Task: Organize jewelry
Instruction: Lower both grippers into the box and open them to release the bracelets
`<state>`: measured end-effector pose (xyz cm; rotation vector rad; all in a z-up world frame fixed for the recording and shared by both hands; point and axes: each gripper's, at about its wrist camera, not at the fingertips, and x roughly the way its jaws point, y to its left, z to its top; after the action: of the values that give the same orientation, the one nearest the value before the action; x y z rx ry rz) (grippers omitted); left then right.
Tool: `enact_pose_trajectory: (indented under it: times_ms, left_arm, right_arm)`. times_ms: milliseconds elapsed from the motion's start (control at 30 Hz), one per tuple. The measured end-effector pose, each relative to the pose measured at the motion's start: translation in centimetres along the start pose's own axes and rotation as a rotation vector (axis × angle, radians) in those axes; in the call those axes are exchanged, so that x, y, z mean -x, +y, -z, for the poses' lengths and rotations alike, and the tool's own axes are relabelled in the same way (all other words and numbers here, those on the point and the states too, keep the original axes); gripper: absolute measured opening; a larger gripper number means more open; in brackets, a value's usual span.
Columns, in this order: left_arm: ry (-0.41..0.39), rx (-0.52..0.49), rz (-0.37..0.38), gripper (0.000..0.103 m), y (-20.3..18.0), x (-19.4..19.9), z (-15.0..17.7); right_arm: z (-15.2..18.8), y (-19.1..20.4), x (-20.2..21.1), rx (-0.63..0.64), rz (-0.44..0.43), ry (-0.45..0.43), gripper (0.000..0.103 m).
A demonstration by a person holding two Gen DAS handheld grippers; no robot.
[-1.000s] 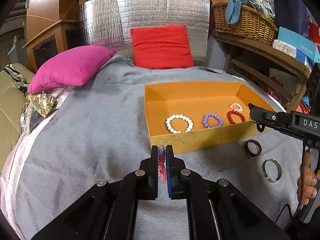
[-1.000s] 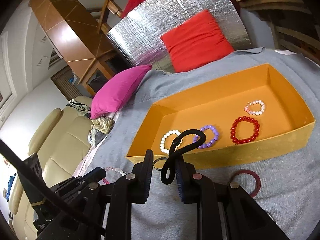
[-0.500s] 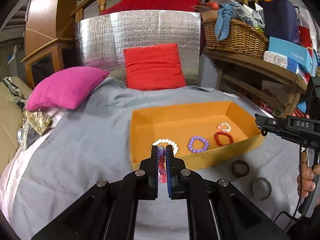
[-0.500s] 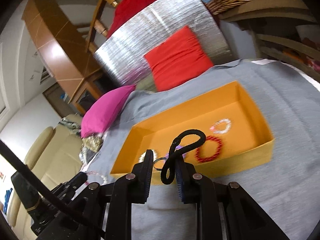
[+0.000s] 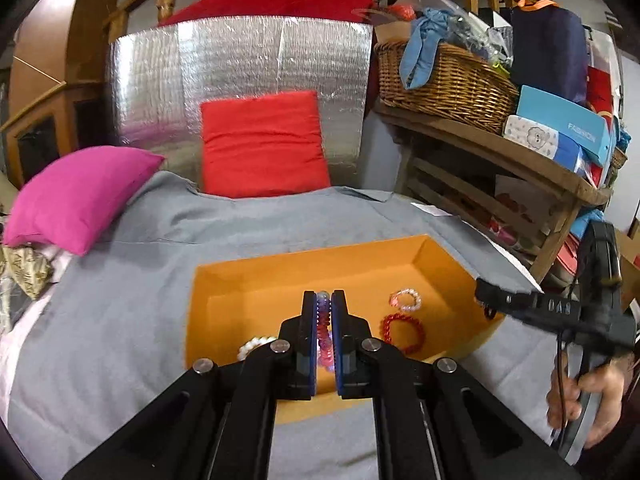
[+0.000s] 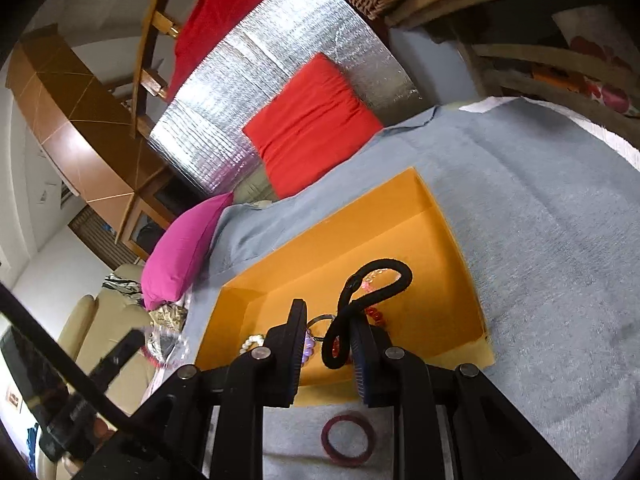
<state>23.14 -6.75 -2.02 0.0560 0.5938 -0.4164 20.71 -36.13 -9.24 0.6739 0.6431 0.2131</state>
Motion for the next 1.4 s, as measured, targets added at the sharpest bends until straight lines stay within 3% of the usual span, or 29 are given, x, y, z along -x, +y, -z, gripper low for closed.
enact_pose_trajectory:
  times_ms: [333,967,1400]
  left_arm:
    - [0.059,0.028,0.081,0.007,-0.6,-5.4,-2.7]
    - [0.243,0.160,0.128,0.007,1.9,-13.8,-1.1]
    - [0.308,0.183,0.089,0.007,2.4,-15.8,0.0]
  right_arm:
    - [-0.6,-0.1,-2.2,-0.008,-0.023,0.031,0.023]
    - [-1.5,-1.5,-4.8,-0.033,0.052,0.069,0.023]
    - [-1.8,-0.8,-5.7,0.010,0.231,0.161,0.024]
